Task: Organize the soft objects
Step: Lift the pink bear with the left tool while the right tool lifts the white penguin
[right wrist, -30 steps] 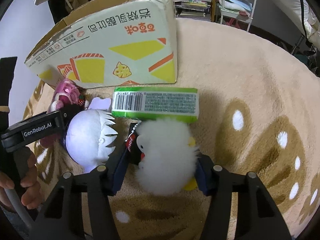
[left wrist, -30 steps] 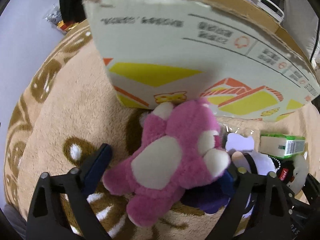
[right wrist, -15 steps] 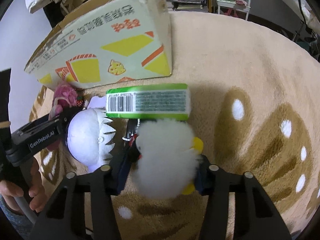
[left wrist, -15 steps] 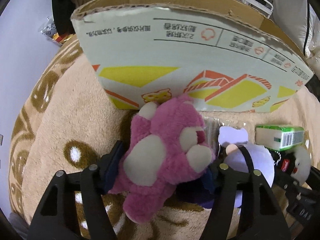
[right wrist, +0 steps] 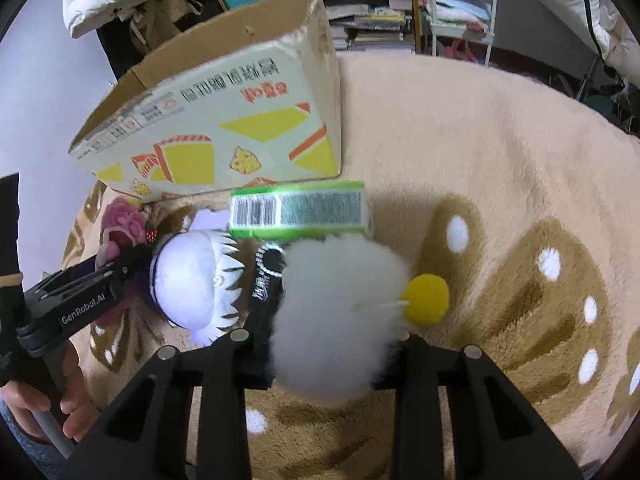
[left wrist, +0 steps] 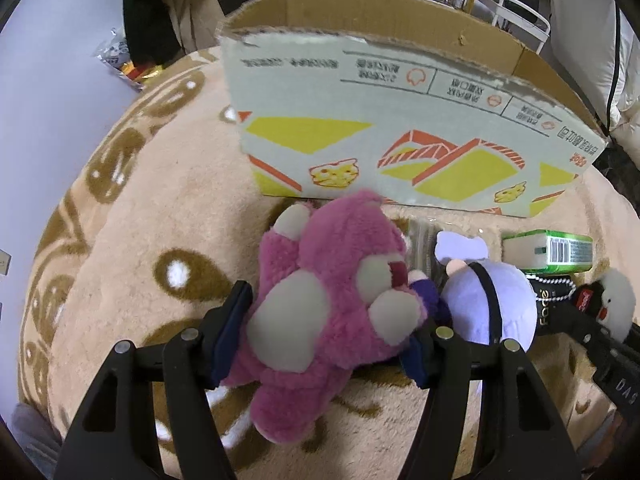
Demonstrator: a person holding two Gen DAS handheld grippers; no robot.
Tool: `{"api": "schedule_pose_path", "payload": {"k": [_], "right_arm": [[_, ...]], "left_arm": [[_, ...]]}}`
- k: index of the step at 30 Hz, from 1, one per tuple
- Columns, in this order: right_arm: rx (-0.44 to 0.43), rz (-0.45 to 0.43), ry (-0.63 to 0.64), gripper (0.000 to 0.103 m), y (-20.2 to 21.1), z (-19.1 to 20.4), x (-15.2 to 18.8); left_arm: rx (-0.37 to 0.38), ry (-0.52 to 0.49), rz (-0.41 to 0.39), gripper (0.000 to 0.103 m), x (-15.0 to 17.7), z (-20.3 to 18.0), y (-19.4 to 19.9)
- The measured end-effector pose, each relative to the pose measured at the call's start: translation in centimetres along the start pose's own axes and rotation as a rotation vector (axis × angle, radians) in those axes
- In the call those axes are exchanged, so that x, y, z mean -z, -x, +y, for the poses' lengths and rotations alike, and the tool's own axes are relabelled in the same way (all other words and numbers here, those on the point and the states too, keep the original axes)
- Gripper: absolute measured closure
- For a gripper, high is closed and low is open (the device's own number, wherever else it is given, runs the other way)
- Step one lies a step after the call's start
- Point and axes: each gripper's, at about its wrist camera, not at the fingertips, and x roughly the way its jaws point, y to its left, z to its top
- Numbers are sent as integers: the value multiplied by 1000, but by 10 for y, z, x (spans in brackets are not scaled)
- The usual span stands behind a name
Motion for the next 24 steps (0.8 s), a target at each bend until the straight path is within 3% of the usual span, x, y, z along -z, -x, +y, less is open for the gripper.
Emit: {"api": "schedule_pose_path", "payload": {"k": [8,18,24], "right_arm": [[-6,-115,9,70,30,1,9],[-43,-367,72,70,89,29,10],[-67,-446,106,70,108,37,10]], "left_arm": [[-23,18,-93,38,11,5,40],[-63,-38,-350,38,23,-1,116],[-68,-53,-451,38,37,-2,151]]}}
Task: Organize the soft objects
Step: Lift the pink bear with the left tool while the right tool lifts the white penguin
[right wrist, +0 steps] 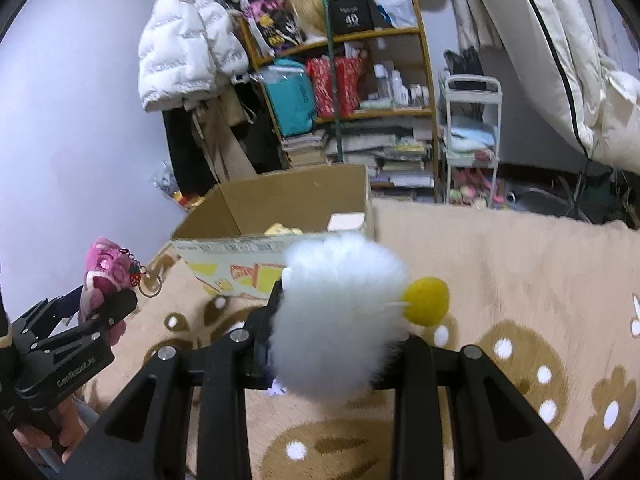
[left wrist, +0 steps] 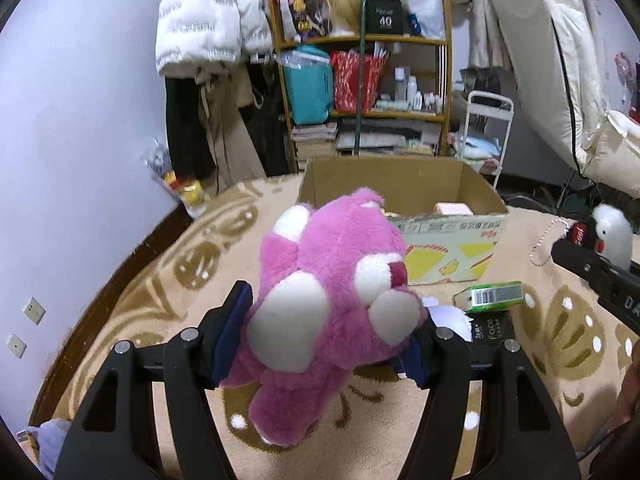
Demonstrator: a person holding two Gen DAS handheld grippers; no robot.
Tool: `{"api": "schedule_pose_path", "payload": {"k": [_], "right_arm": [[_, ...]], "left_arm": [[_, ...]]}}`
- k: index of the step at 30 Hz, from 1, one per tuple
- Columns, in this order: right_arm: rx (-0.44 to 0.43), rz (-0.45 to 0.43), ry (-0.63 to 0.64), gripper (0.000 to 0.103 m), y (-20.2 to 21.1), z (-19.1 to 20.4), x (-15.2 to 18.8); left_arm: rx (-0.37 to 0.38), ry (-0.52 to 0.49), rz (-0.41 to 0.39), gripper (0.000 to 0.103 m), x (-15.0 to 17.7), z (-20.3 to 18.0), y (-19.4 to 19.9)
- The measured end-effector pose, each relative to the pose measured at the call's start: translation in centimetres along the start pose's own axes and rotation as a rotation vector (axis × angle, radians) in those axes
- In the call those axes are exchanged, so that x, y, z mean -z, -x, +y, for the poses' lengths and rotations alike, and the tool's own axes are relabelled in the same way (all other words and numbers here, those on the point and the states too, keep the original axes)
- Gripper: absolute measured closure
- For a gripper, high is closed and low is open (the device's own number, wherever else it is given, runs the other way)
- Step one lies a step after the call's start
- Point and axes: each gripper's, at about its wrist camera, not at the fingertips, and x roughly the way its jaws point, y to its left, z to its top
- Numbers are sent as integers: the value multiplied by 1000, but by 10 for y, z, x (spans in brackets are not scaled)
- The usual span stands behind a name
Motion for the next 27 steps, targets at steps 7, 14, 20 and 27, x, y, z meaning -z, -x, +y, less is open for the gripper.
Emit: {"api": "schedule_pose_path", "payload": {"k": [7,14,20,27], "right_arm": [[-21,-62,28,70,11,9,-8],[-35,-107,46,70,17,14,-12],[-48,-124,61,70,15,17,-17],[-58,-135,65,70,9,18,-23]], "left_arm": [[5,-10,-58,37,-1,1,19],[5,-13,-95,37,-7,1,20],[7,-21,-123,37,-12,-2,22],[4,-33,-151,38,-18,-6,20]]}}
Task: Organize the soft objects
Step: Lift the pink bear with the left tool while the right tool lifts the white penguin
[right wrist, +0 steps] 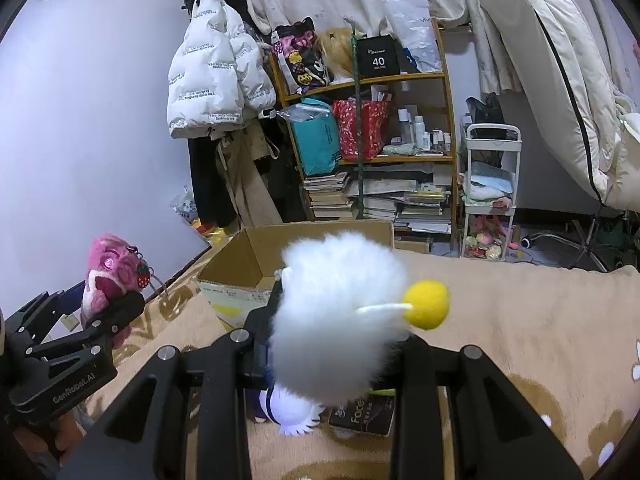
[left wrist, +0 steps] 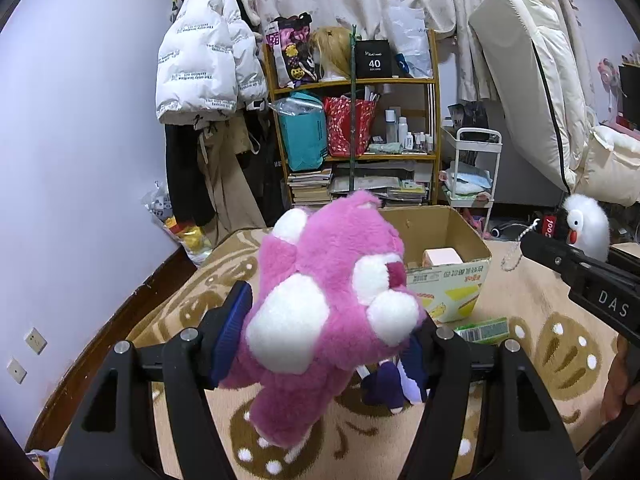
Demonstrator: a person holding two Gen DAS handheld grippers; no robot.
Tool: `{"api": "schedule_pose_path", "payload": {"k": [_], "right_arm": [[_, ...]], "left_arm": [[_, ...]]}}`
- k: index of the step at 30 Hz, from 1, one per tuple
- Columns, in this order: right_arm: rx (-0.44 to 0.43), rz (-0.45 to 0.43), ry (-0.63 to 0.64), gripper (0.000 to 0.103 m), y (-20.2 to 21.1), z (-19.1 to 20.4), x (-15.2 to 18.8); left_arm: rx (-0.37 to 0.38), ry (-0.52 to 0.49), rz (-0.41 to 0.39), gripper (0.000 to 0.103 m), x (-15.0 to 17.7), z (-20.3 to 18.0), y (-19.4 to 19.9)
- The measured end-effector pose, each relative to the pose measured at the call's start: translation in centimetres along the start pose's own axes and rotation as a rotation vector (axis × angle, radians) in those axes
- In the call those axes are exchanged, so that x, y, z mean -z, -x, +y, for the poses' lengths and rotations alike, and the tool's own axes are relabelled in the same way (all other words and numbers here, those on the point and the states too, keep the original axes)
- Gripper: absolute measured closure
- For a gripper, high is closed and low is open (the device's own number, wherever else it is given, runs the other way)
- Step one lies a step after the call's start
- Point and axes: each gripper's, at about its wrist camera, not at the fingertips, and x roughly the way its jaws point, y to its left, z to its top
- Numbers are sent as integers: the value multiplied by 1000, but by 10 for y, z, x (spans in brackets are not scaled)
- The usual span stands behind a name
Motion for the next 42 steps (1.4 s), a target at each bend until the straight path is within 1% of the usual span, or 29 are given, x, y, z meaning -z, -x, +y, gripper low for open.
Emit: {"api": "schedule_pose_path", "payload": {"k": [4,6,10,11,13,15,17,20,24,25,27,31,32,33,35,39,41,42], "right_arm": [[-2,-13,7,70,-8,1,-7],[-5,-22,6,70,-12,1,-11],[-7,-23,13,70,-20,1,-14],[-9,-20,11,70,-22,1,-14],[-11,-6,4,70,-27,-1,-12],[-15,8,1,70,-30,-2,-9],[-21,22,-7,70,-34,-4,-7],[-33,33,-21,70,-37,-6,-6],[-39,43,-25,70,-39,-7,-5],[-39,45,-24,70,-39,-7,-5],[-40,48,-23,70,-39,-6,-5],[-40,55,-23,70,-41,-6,-4],[-40,57,-23,70,-42,-6,-3],[-41,58,-24,70,-42,-5,-3],[-44,63,-28,70,-44,-6,-2],[-44,69,-28,70,-46,-6,-2],[-42,72,-27,70,-47,-6,-2],[-41,73,-25,70,-47,-6,-1]], "left_arm": [[-34,-21,-45,38,-5,-3,1],[-33,-20,-58,38,-10,-4,0],[2,-7,-25,38,-14,0,-11],[9,6,-8,38,-14,3,-16],[31,35,58,38,-10,12,-31],[32,71,137,38,-6,24,-50],[22,106,192,38,-2,34,-63],[26,158,251,38,2,45,-77],[85,219,344,37,15,49,-98],[99,233,367,36,20,47,-103],[115,250,402,25,26,46,-111],[112,243,455,21,37,38,-127],[119,240,470,17,38,36,-131],[134,238,492,15,41,33,-136],[146,229,520,15,45,27,-142],[127,176,559,15,55,14,-153],[123,184,579,15,61,10,-160],[115,199,596,17,66,10,-166]]}}
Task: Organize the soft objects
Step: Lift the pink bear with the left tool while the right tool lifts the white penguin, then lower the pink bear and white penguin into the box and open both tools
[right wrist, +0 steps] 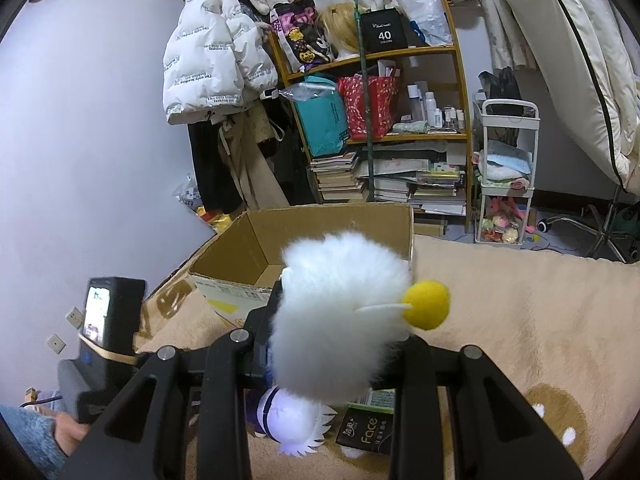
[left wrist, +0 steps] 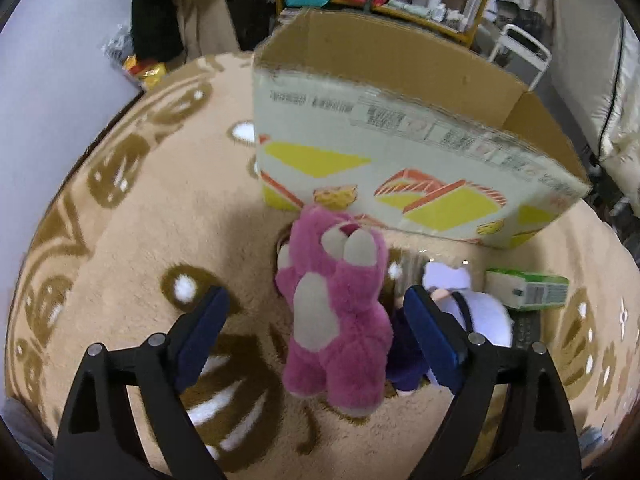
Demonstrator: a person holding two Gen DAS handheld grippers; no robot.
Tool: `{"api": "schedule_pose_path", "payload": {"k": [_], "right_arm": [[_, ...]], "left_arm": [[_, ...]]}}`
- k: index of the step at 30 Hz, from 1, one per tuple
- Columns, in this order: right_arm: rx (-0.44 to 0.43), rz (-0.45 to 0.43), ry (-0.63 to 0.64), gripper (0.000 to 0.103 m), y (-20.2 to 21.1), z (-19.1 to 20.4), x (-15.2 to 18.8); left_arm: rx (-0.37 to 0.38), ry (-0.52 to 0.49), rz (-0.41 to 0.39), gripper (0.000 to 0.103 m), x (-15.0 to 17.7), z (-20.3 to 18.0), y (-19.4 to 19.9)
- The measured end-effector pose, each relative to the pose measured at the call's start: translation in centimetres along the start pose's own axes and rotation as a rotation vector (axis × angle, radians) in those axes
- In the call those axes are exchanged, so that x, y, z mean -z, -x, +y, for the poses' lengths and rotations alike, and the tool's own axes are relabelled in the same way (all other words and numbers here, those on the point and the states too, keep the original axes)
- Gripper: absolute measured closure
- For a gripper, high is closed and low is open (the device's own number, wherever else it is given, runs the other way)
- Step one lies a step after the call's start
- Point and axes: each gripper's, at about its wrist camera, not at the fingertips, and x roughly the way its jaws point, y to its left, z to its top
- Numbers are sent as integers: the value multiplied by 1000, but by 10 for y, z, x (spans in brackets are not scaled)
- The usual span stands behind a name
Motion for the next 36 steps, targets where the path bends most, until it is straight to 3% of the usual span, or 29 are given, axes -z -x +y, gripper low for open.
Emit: {"api": "schedule_pose_path", "payload": {"k": [1,5,6,10,15,21,33,36], "right_arm": [[2,1,1,70,0,0,0],[8,6,6,70,-2,0,1],[5,5,5,70,-1,0,1],[8,6,4,70,-2,-1,3],[9,5,4,70,-2,-2,3],[12,-11,5,70,2,-7,3],[-24,-2,50,70,-7,4,-12],[-51,9,57,70,-14,6,-18]], "left_arm": [[3,9,15,21,0,1,-5],[83,53,91,58,4,6,-23],[91,64,91,59,4,8,-23],[19,31,16,61,5,5,-13],[-2,18,-66,61,7,6,10],[-26,6,-246,61,14,1,63],[2,-55,-526,61,1,-7,131],[10,-75,-555,60,-9,-10,134]]}}
